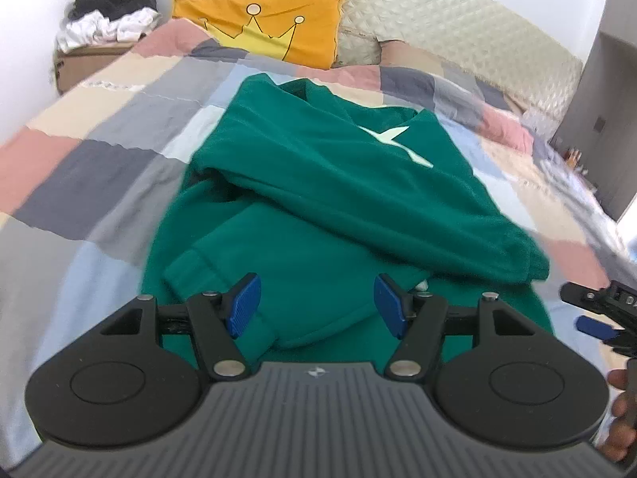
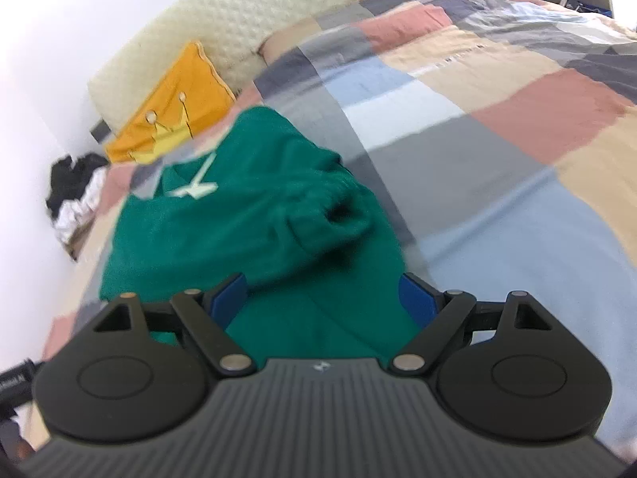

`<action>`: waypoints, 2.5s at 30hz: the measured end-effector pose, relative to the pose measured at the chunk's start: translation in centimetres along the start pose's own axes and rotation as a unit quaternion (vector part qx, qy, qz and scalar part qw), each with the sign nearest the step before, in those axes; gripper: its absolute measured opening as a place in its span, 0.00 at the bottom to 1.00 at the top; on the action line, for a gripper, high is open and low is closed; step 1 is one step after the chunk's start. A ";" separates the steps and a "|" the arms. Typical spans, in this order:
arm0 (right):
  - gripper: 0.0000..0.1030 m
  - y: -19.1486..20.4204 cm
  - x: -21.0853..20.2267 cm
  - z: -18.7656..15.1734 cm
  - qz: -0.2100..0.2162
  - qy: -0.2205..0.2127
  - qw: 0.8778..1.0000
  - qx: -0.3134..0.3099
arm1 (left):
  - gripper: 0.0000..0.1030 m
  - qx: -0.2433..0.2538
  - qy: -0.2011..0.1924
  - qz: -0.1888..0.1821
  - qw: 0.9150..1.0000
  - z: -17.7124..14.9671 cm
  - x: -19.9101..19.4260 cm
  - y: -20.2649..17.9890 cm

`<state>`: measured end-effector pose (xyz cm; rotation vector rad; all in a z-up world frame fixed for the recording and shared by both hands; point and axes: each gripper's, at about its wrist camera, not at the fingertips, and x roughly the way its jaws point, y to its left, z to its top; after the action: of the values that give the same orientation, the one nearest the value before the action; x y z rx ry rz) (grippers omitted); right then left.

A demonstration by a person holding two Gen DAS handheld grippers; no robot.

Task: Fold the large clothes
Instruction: 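Grasp the hoodie hem with the right gripper while left gripper grasps the hem too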

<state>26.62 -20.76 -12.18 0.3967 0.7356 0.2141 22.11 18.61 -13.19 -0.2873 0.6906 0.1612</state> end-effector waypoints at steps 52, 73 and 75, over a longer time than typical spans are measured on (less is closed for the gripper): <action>0.80 -5.3 -1.0 -5.7 0.120 0.179 0.955 0.205 | 0.74 -0.258 0.171 0.004 0.951 -6.5 -2.4 10.3; 0.32 -3.6 0.1 -7.0 0.106 0.233 0.954 0.157 | 0.29 -0.170 0.180 0.103 0.963 -7.1 -1.9 8.0; 0.26 -3.8 -0.2 -6.8 0.113 0.227 0.954 0.162 | 0.15 -0.199 0.165 0.080 0.963 -6.9 -2.6 8.9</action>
<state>21.98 -22.44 -18.25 0.7617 1.1854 0.4111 13.84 24.71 -18.44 -0.6556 1.0141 0.4160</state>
